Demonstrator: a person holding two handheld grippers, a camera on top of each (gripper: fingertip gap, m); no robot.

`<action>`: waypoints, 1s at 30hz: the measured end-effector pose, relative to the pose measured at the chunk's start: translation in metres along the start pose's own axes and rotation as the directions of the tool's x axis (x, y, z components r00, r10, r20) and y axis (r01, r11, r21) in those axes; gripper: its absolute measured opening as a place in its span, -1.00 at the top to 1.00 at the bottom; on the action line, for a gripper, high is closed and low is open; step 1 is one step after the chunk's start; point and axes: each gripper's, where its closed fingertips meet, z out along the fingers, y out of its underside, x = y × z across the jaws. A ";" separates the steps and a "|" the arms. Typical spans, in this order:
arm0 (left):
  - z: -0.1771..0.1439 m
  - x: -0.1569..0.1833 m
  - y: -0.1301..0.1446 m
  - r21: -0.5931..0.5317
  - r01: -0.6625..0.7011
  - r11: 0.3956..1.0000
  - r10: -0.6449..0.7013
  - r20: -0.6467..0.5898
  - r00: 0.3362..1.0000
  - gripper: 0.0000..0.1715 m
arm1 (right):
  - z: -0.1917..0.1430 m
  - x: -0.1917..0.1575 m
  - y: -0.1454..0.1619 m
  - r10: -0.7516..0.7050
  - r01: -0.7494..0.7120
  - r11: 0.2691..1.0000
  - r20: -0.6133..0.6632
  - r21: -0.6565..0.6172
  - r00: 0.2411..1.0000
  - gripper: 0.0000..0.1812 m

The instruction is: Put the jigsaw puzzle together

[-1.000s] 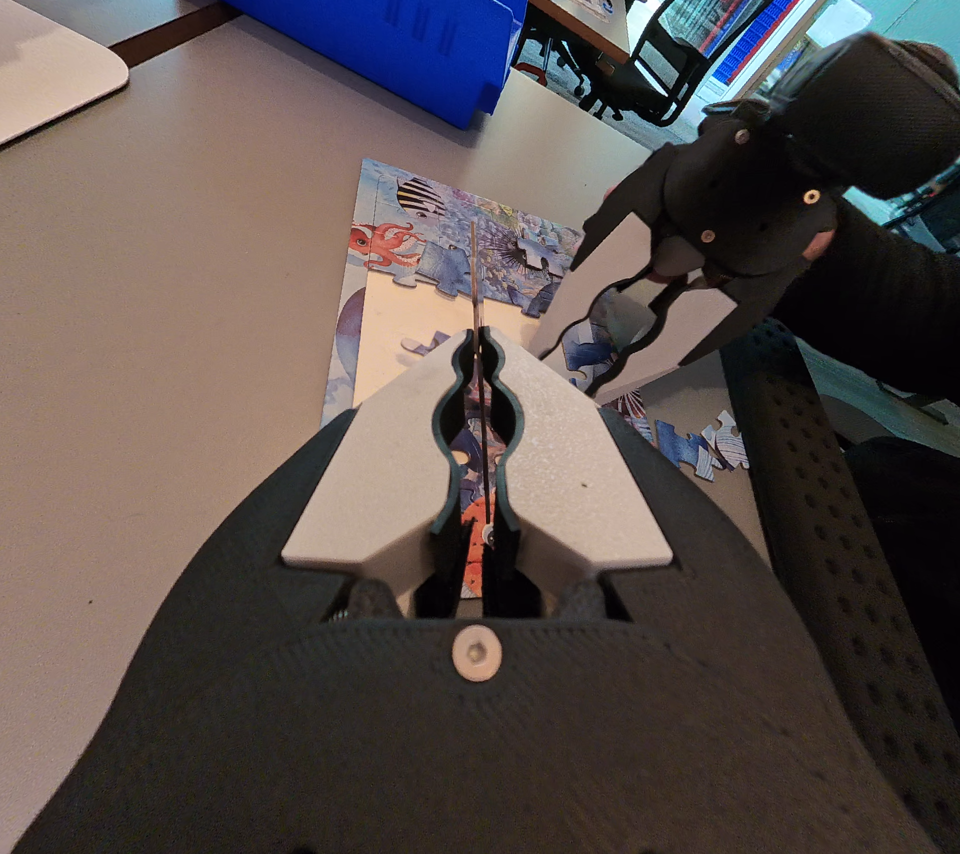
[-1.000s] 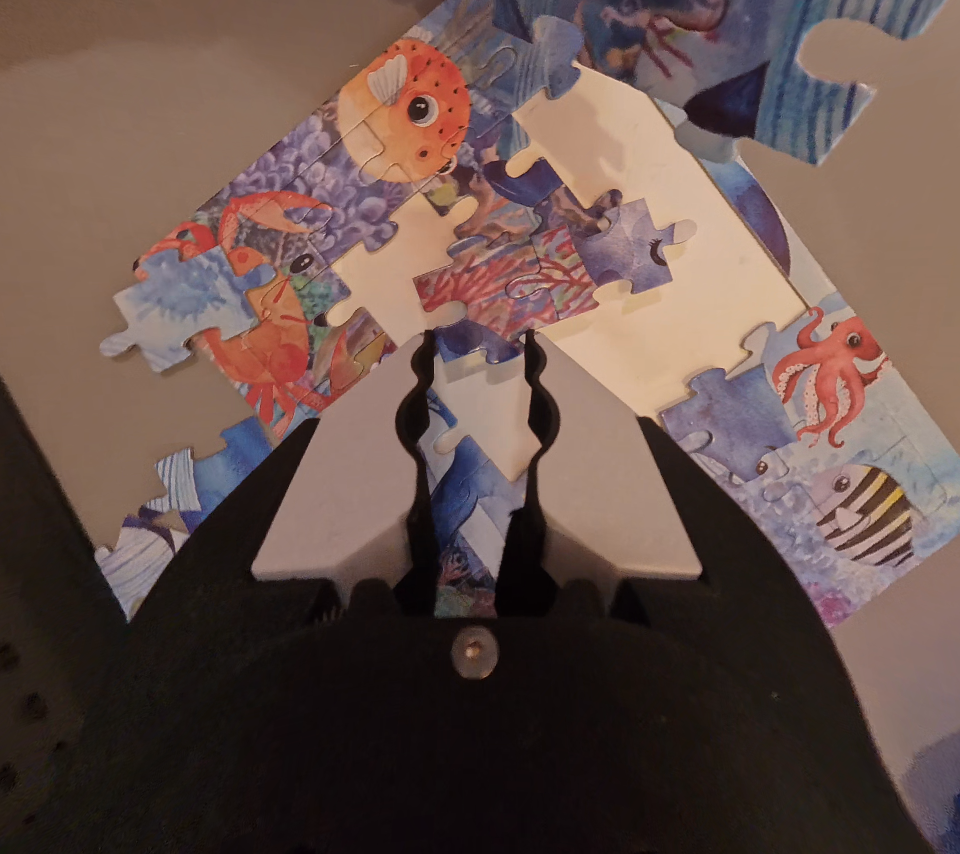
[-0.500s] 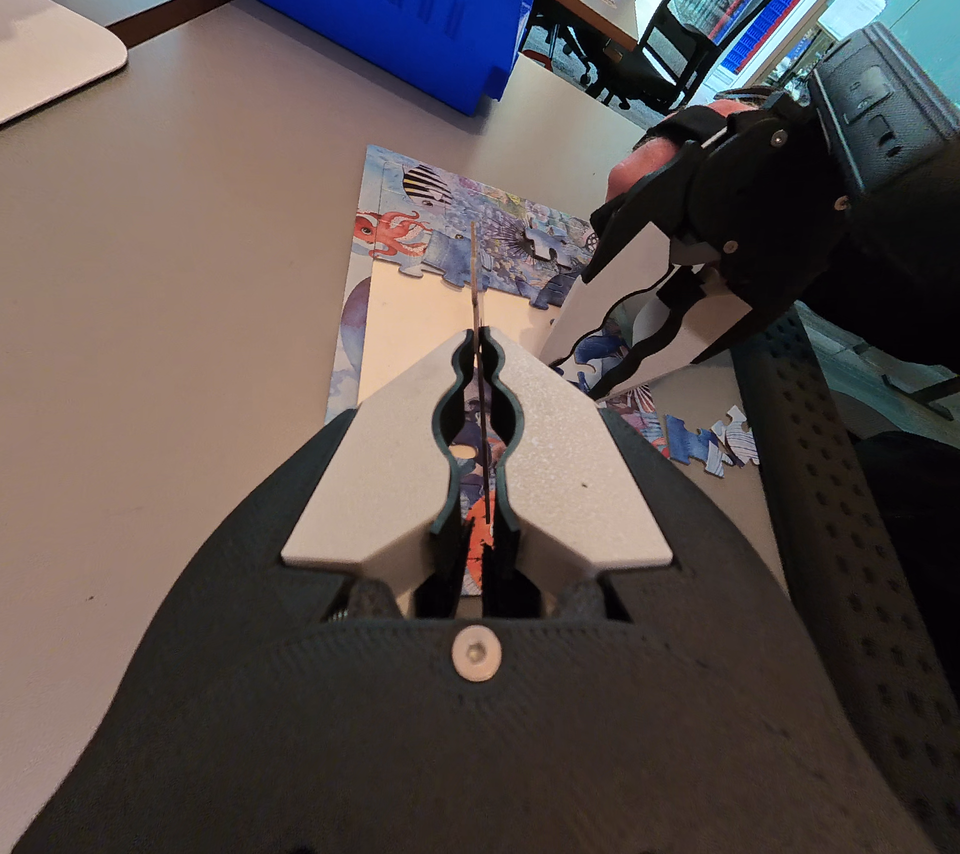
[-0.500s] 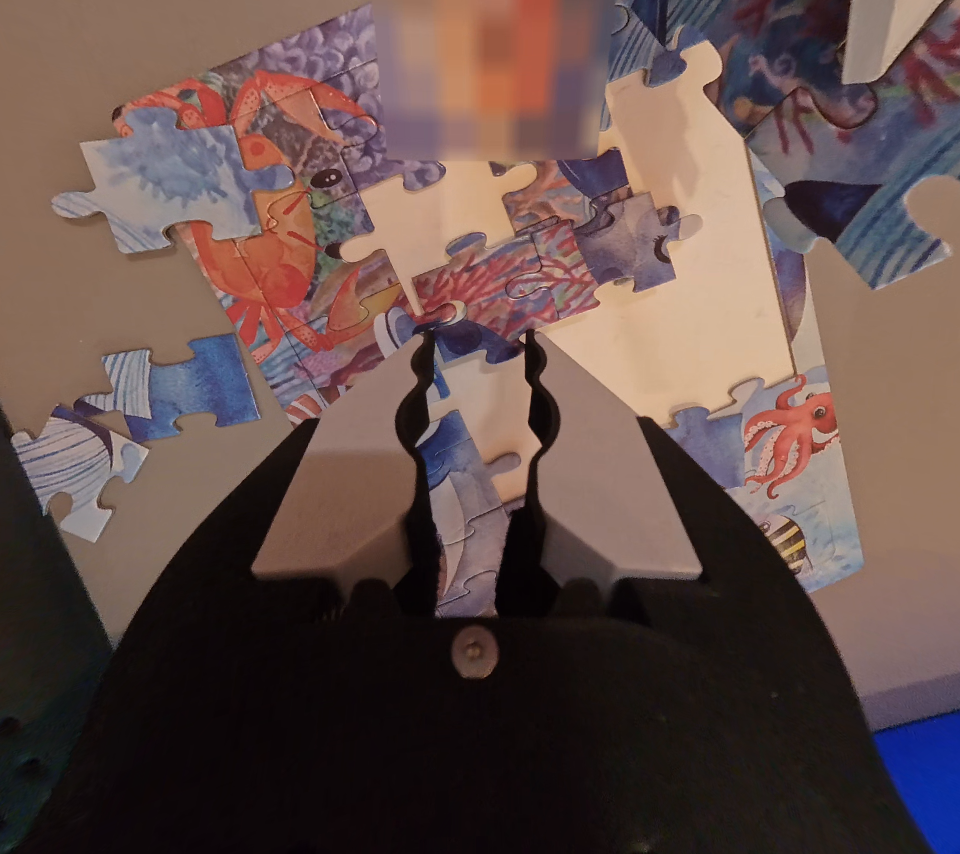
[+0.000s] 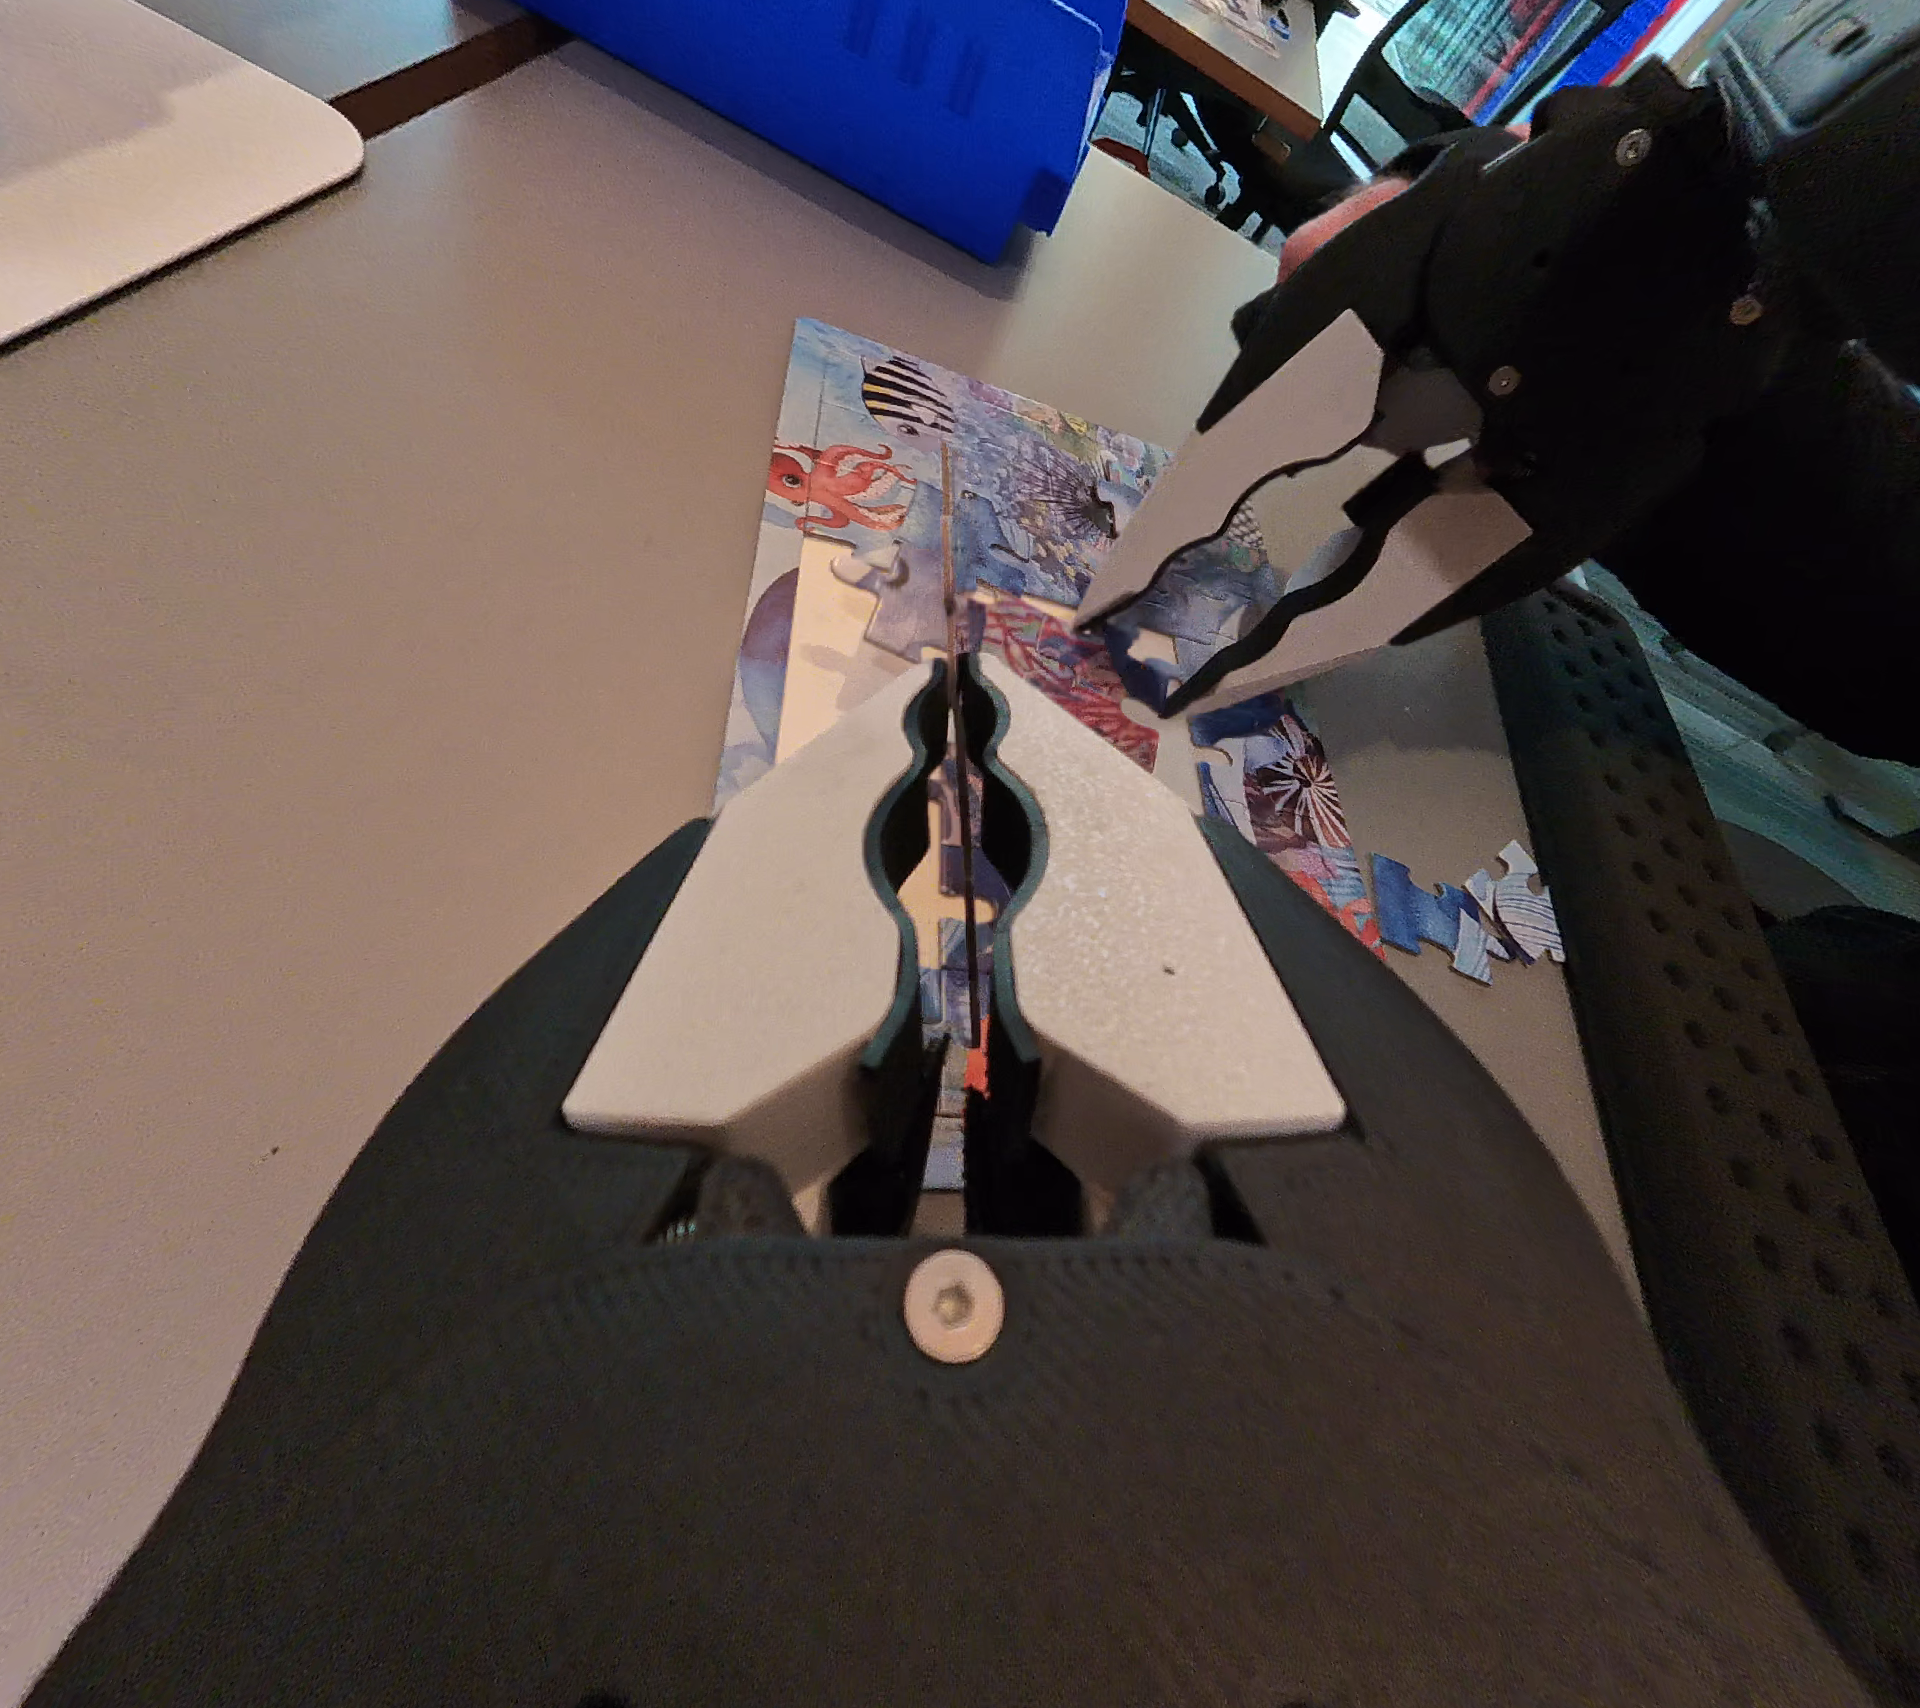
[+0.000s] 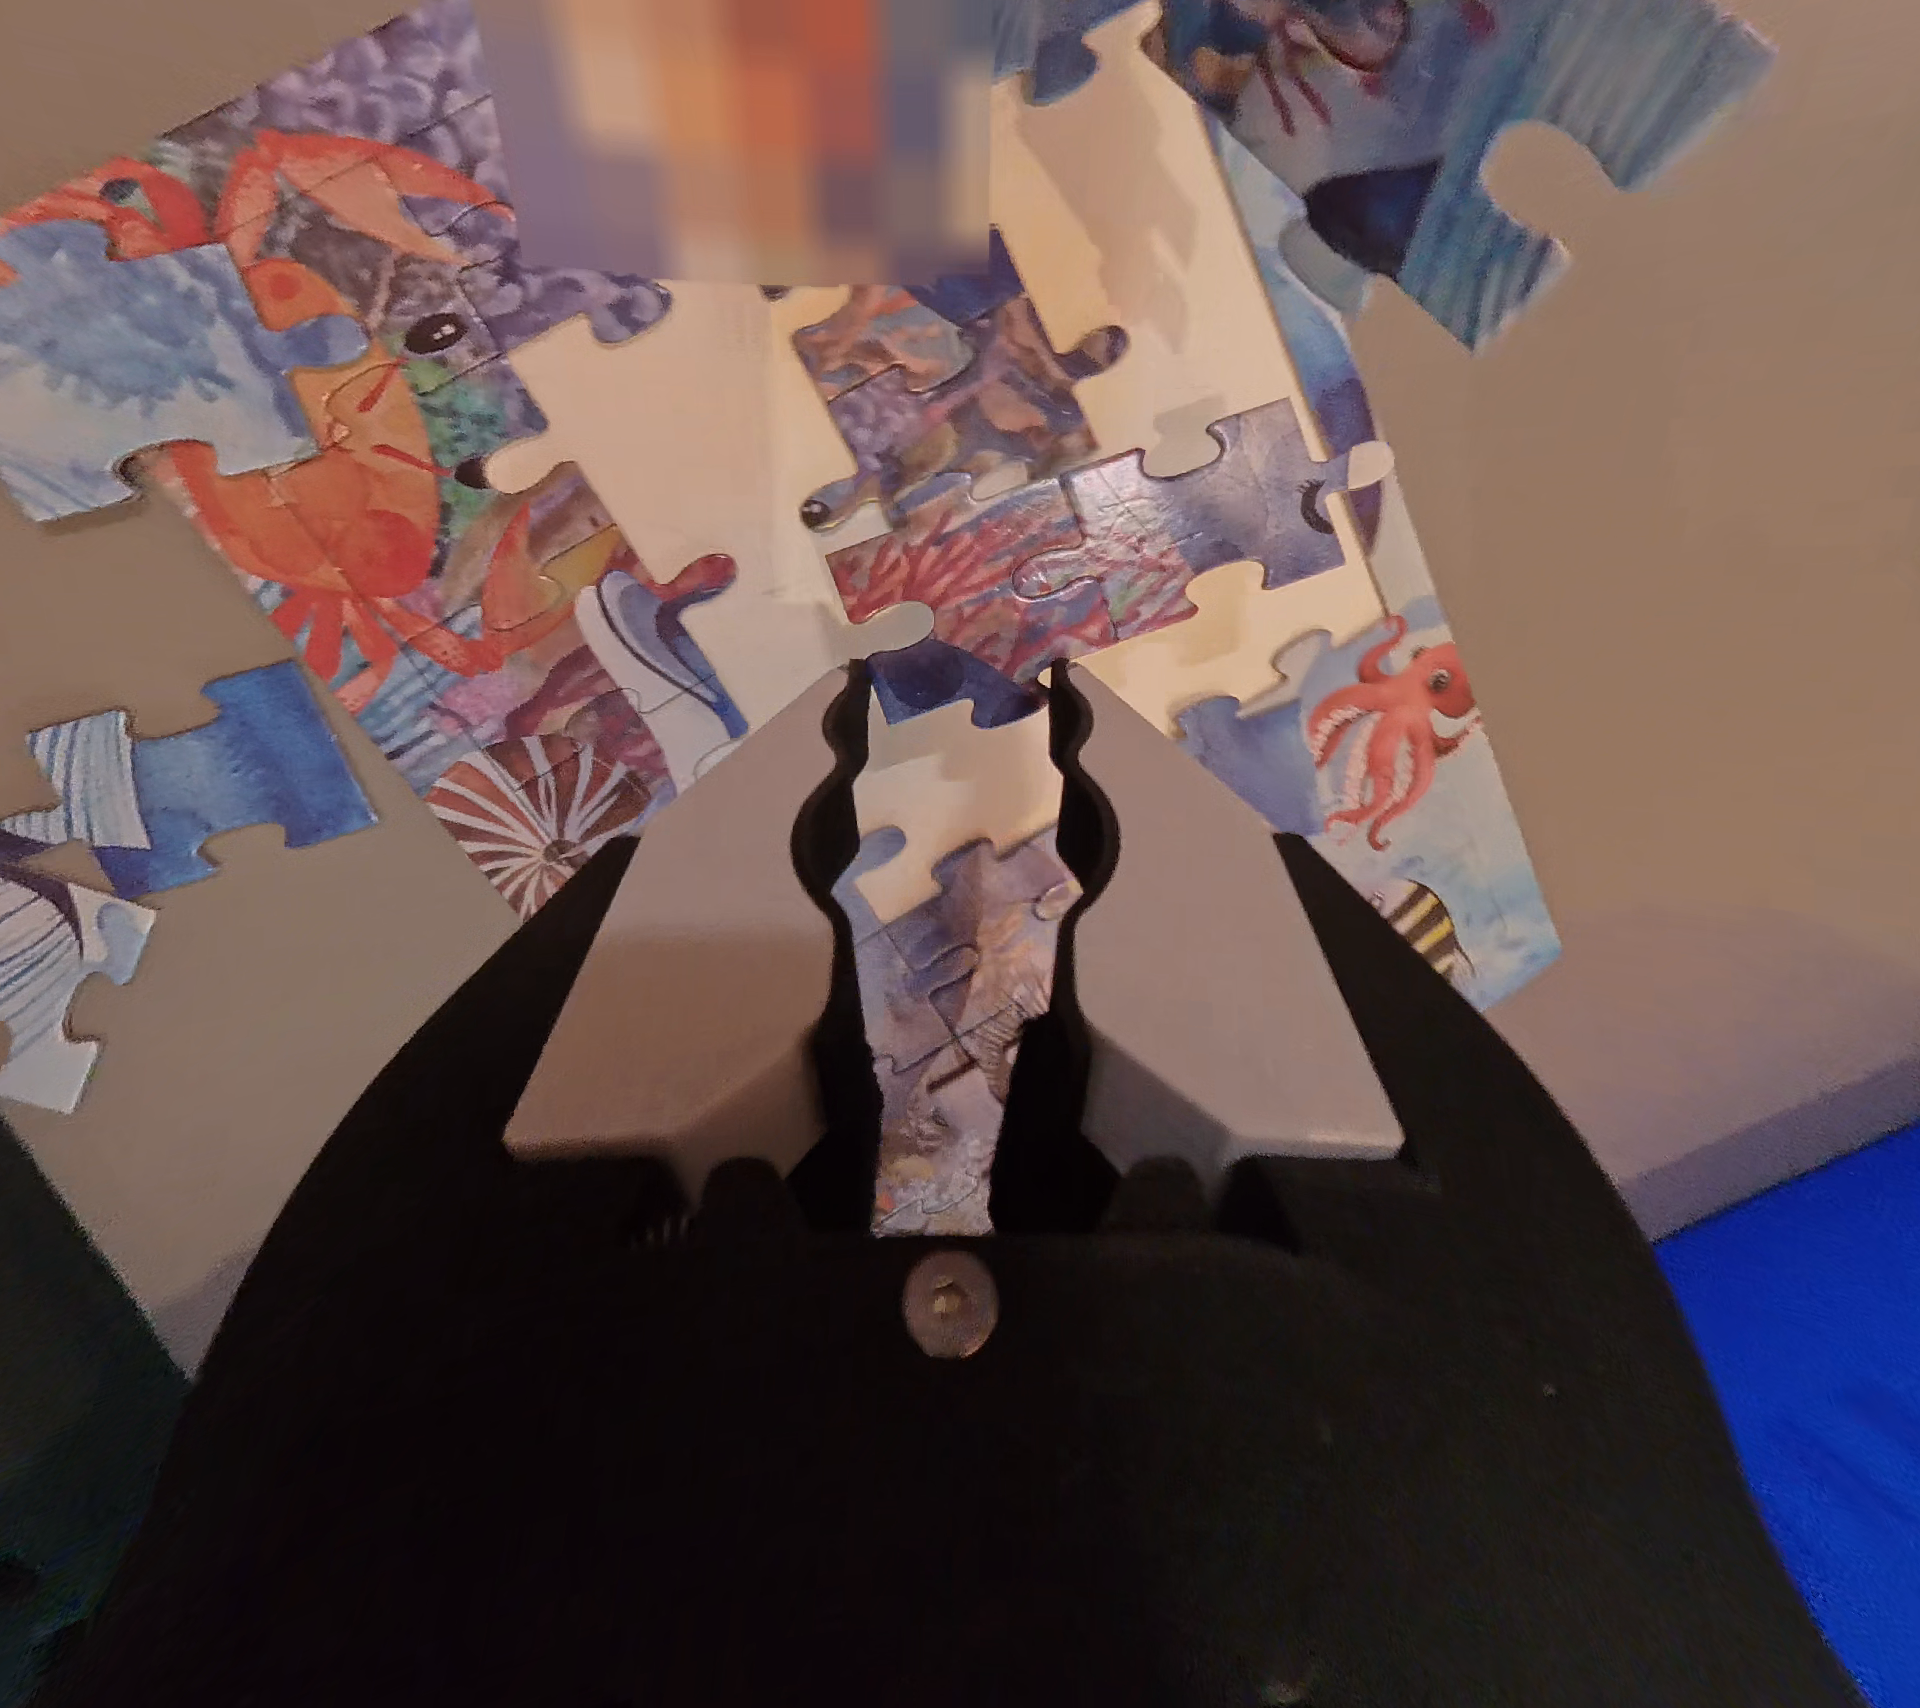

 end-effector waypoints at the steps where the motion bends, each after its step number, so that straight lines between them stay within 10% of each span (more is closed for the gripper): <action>1: -0.002 -0.002 -0.002 0.010 0.004 1.000 -0.004 0.008 1.000 1.00 | -0.003 0.003 0.000 0.014 -0.014 1.000 -0.009 0.010 1.000 0.64; 30: 0.012 0.010 0.024 -0.134 -0.038 0.990 0.033 -0.036 0.999 1.00 | -0.007 -0.011 0.014 0.068 -0.069 0.997 0.021 0.031 0.997 0.63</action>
